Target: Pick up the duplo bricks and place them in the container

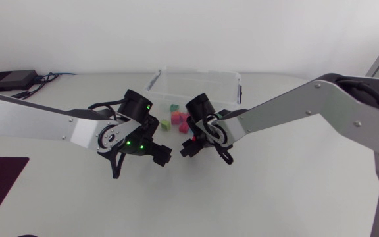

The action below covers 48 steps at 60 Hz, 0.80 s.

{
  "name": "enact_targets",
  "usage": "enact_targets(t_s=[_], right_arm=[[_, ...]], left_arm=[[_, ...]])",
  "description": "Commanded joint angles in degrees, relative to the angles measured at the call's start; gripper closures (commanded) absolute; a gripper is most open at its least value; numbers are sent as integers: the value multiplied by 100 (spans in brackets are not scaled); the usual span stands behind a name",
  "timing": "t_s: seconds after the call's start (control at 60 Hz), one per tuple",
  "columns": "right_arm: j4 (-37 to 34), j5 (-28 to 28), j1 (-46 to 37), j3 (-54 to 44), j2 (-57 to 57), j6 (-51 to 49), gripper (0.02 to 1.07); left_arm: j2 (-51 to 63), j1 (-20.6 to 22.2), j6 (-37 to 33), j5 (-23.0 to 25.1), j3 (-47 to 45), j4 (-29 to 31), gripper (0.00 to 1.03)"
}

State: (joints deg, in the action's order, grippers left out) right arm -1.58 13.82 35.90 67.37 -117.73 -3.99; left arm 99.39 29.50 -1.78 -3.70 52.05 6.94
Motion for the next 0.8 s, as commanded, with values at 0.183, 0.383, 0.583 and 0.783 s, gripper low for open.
enact_targets(t_s=[0.183,0.383,0.583,0.783], right_arm=[[-307,120,14,136,-329,232,43],[-290,68,14,109,-347,197,54],[-246,-152,40,-84,-285,135,66],[27,-82,57,-594,128,30,67]], left_arm=[[-43,4,-33,19,-143,-52,7],[10,-23,-33,19,-134,-79,7],[45,-5,-24,19,-152,-88,7],[27,12,-15,19,-178,-88,7]])
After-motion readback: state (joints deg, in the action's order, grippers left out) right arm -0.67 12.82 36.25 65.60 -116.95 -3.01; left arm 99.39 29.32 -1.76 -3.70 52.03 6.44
